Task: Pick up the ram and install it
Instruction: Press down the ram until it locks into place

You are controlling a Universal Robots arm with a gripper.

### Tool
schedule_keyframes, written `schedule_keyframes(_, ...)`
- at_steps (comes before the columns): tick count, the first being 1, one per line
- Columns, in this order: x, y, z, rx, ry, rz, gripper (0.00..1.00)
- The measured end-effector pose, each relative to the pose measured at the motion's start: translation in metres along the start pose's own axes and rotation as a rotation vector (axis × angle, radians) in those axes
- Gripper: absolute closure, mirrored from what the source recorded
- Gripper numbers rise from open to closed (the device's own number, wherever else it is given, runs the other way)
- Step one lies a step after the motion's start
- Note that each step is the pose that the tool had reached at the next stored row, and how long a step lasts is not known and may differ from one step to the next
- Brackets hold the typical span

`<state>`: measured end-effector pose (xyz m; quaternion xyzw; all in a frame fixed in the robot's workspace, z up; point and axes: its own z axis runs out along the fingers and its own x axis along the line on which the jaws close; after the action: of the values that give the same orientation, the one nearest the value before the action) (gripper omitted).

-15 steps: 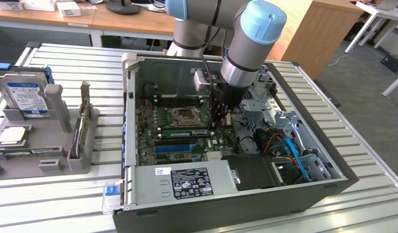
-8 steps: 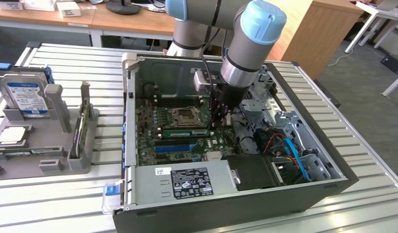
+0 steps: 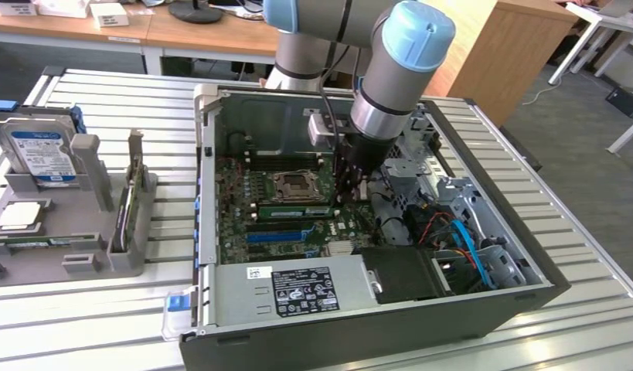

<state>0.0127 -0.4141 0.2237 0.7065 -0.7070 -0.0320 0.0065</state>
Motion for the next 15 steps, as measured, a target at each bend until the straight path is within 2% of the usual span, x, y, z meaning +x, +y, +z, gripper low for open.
schedule_keyframes(15, 0.0000, 0.0000, 0.0007, 0.0000, 0.0000, 0.000, 0.89)
